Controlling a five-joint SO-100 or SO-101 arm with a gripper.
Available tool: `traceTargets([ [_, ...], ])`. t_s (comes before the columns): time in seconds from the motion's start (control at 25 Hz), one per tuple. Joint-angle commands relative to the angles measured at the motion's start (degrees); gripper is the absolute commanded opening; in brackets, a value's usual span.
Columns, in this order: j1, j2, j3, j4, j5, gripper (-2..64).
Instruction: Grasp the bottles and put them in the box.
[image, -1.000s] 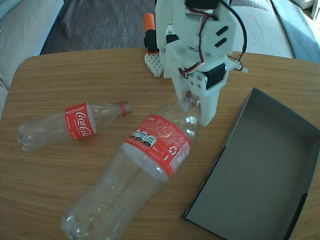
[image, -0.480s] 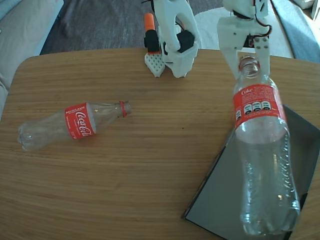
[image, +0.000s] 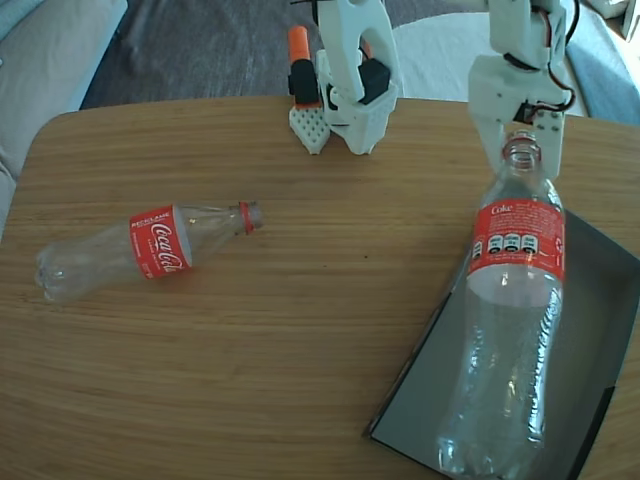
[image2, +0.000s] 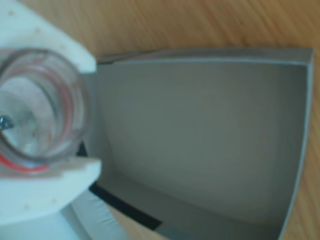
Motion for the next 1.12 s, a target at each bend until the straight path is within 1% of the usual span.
traceTargets([
  [0.0, -1.2, -1.8, -4.5, -0.5, 3.7, -0.4],
  [0.12, -3.8, -4.7, -6.9, -0.5, 6.9, -0.4],
  [0.24, -5.6, -6.9, -8.3, -2.5, 9.8, -0.4],
  [0.32, -6.5, -8.5, -9.8, -2.8, 12.4, -0.4],
  [0.52, -6.5, -12.3, -13.1, -2.9, 19.9, -0.4],
  [0.72, -6.5, -15.1, -13.9, -3.6, 25.8, -0.4],
  [0.8, -6.7, -16.3, -15.5, -4.0, 26.9, -0.4],
  [1.08, -9.3, -22.9, -21.8, -4.0, 26.7, -0.4],
])
